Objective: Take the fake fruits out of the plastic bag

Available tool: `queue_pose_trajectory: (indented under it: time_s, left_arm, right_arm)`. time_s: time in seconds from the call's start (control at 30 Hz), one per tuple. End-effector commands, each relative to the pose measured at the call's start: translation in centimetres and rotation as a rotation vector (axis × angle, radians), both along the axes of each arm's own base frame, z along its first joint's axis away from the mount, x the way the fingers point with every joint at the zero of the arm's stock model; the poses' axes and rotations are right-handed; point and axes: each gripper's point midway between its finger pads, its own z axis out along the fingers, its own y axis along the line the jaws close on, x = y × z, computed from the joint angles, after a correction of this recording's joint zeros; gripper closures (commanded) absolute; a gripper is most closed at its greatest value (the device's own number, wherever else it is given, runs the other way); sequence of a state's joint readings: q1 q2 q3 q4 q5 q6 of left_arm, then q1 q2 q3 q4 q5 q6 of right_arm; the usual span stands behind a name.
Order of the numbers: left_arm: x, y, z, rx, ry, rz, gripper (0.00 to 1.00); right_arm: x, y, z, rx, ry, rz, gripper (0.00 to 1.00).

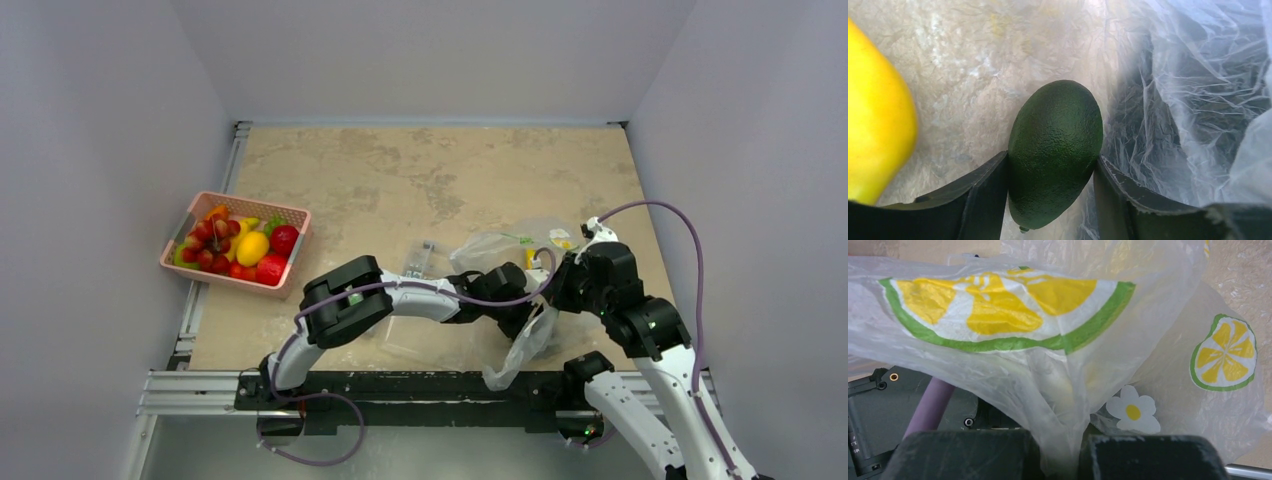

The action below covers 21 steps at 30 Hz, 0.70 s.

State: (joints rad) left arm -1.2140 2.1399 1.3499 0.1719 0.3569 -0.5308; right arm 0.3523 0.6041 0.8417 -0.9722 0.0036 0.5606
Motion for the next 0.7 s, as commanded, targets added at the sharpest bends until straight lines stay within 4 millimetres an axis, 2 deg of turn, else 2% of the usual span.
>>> queue_pose_trajectory:
  time_s: [0.0,0.17,0.2,0.27,0.43,0.67]
  left_arm:
    - [0.4,0.1,3.8,-0.061,-0.055,0.004,0.56]
    - [1.7,0.7,8.5,-0.185,-0.036,0.051,0.69]
    - [2.0,1.0,9.5,-0.203,-0.035,0.061,0.75]
    - [2.4,1.4,10.7,-0.226,-0.034,0.071,0.79]
    - [2.8,2.2,13.2,-0.269,-0.053,0.084,0.82]
    - [3.2,3.4,16.1,-0.309,-0.071,0.101,0.91]
  right_arm:
    - [0.8,0.6,1.0,0.032,-0.051,0.011,1.00]
    - [0.8,0.6,1.0,0.032,-0.052,0.009,1.00]
    - [0.8,0.6,1.0,0.032,-0.053,0.008,1.00]
    - [0.9,0.6,1.0,0.032,-0.055,0.008,1.00]
    - [0.9,0.6,1.0,0.032,-0.055,0.009,1.00]
    - [1.0,0.6,0.9,0.030,-0.057,0.007,1.00]
